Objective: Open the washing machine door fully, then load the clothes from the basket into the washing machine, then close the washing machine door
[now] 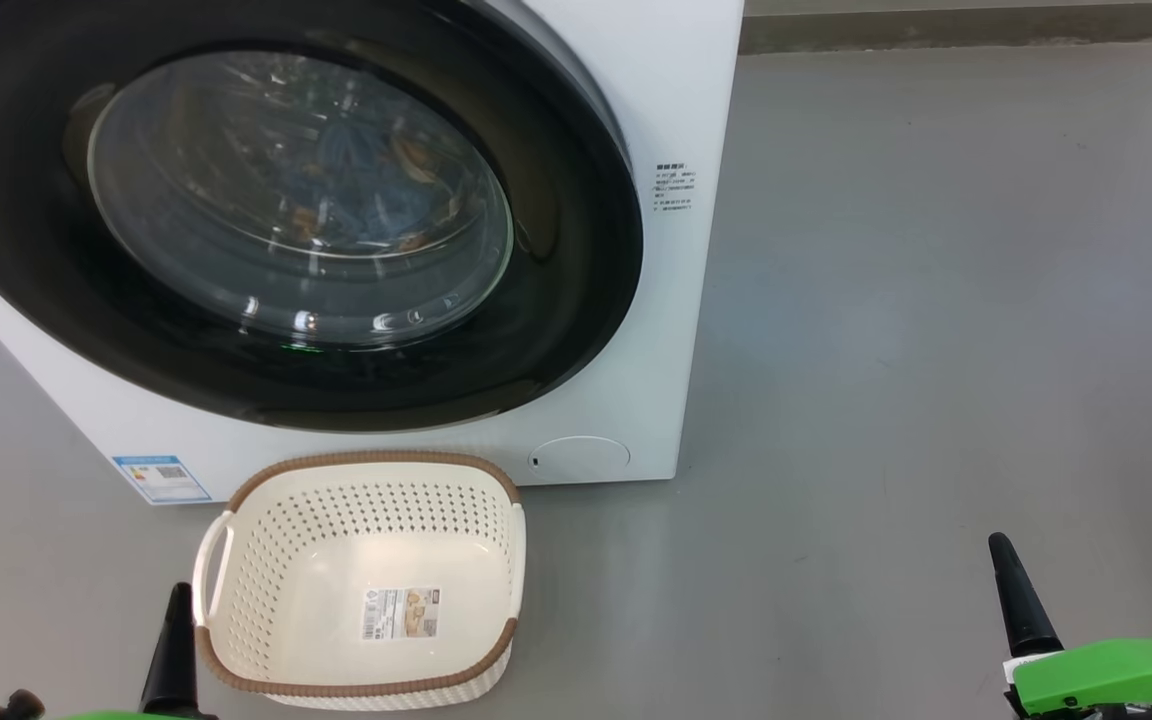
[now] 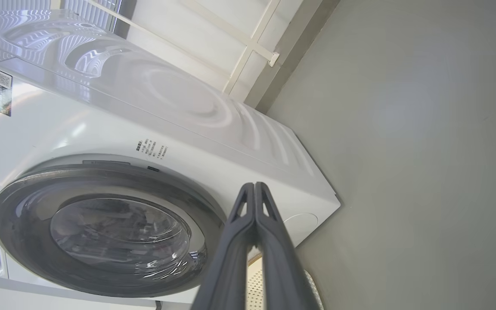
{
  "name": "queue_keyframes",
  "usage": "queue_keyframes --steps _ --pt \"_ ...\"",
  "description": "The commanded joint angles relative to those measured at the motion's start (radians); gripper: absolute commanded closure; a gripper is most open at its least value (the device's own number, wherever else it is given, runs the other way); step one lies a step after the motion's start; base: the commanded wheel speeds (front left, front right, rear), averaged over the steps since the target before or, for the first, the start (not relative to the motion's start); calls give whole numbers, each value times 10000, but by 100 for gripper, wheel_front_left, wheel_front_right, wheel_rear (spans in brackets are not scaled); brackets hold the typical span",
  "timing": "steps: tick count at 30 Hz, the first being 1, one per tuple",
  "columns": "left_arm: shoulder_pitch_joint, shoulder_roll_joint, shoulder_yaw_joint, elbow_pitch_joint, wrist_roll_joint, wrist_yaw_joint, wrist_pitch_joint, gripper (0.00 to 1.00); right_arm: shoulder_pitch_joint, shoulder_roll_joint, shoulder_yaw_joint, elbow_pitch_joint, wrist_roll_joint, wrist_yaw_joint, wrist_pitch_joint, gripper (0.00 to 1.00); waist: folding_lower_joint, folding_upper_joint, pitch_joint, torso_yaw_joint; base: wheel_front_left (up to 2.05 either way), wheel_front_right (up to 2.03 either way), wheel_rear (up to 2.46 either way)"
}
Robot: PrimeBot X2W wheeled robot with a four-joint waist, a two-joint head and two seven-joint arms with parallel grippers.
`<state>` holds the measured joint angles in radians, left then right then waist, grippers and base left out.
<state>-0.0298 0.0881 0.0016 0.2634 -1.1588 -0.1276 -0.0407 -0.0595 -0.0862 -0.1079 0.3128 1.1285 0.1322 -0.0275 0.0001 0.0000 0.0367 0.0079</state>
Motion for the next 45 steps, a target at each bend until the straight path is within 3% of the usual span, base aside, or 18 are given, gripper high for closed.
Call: queue_keyframes --steps 1,45 --pt "-396 94 306 -190 -301 -20 105 100 -306 -14 108 -312 307 -6 89 100 -1 0 -13 -3 0 0 0" --pt "-757 -265 963 -185 -4442 -30 1382 100 -478 345 -58 -667 4624 -15 1361 100 -1 0 -324 -76 0 0 0"
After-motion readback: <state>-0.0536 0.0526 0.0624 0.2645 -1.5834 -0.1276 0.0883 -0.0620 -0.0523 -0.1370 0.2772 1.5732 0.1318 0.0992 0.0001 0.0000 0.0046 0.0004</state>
